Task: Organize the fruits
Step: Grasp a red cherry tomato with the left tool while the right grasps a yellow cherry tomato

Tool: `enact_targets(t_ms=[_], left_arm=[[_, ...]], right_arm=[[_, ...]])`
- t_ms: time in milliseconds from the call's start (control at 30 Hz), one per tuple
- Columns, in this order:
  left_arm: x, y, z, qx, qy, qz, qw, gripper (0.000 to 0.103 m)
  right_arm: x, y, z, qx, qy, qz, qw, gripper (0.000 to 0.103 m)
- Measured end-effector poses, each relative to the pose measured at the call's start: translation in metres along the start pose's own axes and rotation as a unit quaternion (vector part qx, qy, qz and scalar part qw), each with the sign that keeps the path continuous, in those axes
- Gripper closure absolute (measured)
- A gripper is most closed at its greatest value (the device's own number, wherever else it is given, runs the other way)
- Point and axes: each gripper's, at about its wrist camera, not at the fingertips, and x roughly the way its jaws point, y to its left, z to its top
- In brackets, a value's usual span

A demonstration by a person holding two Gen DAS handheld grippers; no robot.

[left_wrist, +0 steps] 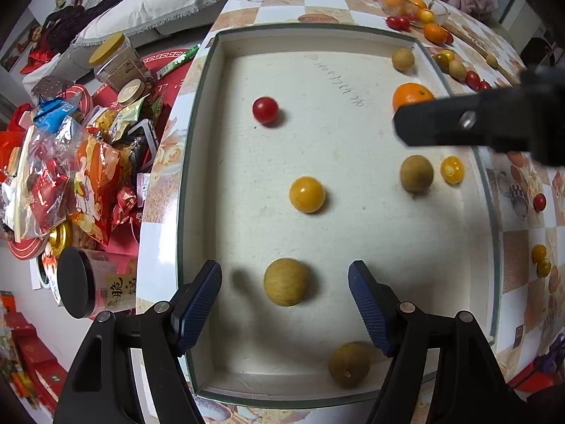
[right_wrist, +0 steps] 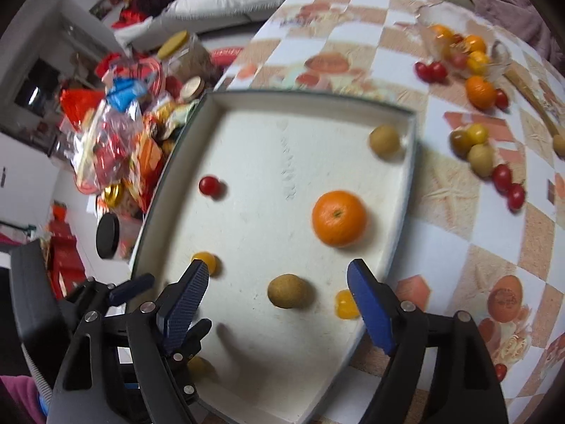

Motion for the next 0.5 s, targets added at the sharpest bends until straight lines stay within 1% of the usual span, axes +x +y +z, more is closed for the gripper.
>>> enact_targets(t_ms=[133, 333, 500], left_arm=[[-0.006, -0.011, 0.009, 0.014, -0.009, -0.002, 0.9999, 0.028], [-0.016, -0.038, 0.023, 0.045, -0.021, -0.015, 0.9987, 0.028], [-0.026, -0.068, 0.041, 0.063, -0.024, -0.04, 0.9969, 0.028]], right_arm=[[-0.014, -0.016, -0.004, 0.024, -0.015, -0.016, 0.999, 0.016], [-0.036, -0.067, -0.025, 0.084, -0.024, -0.052, 0.995, 0.016], [-0.049, -0.115, -0.043, 0.138, -0.021, -0.082, 0.987, 0.016]])
